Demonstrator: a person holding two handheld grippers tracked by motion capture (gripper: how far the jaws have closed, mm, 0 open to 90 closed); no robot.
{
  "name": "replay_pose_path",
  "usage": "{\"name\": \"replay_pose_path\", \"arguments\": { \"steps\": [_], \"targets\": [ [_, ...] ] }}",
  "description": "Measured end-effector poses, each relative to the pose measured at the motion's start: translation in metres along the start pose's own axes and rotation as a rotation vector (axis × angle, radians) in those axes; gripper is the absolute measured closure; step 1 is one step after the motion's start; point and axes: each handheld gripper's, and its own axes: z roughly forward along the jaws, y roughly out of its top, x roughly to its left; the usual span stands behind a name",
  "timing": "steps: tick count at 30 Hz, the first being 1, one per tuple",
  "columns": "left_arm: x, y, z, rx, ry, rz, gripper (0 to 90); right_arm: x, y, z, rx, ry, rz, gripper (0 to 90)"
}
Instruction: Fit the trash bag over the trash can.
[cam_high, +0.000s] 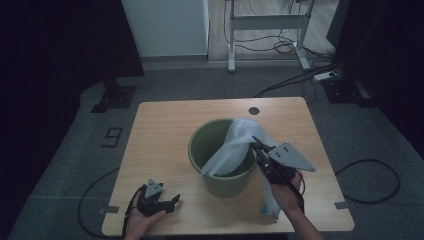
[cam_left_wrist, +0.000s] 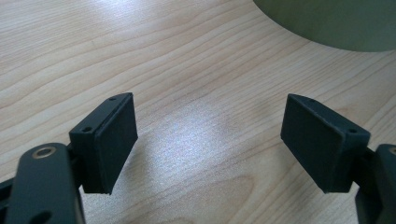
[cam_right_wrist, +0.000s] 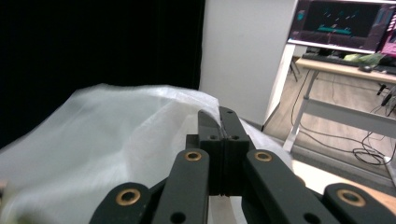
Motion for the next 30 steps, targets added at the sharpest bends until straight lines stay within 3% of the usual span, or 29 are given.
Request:
{"name": "replay_pose_path", "arguments": {
  "steps": [3, 8, 14, 24, 30],
  "targets": [
    [0.0, 0.0, 0.0, 0.0, 0.001, 0.001, 18.5, 0.009, -0.006, 0.005, 0.018, 0.013, -0.028, 88.6],
    [0.0, 0.0, 0.0, 0.001, 0.001, 0.004, 18.5, 0.011, -0.012, 0.007, 0.03, 0.025, -0.016, 88.5],
    [0.0, 0.0, 0.0, 0.001, 0.001, 0.005, 18.5, 0.007, -0.026, 0.002, 0.041, 0.023, 0.007, 88.6],
    [-0.002, 0.0, 0.001, 0.009, -0.001, 0.009, 18.5, -0.016, -0.04, -0.014, 0.047, -0.033, 0.053, 88.5],
    [-0.002, 0.0, 0.001, 0.01, -0.002, 0.01, 18.5, -0.005, -0.039, -0.006, 0.052, 0.001, 0.034, 88.5]
  ]
}}
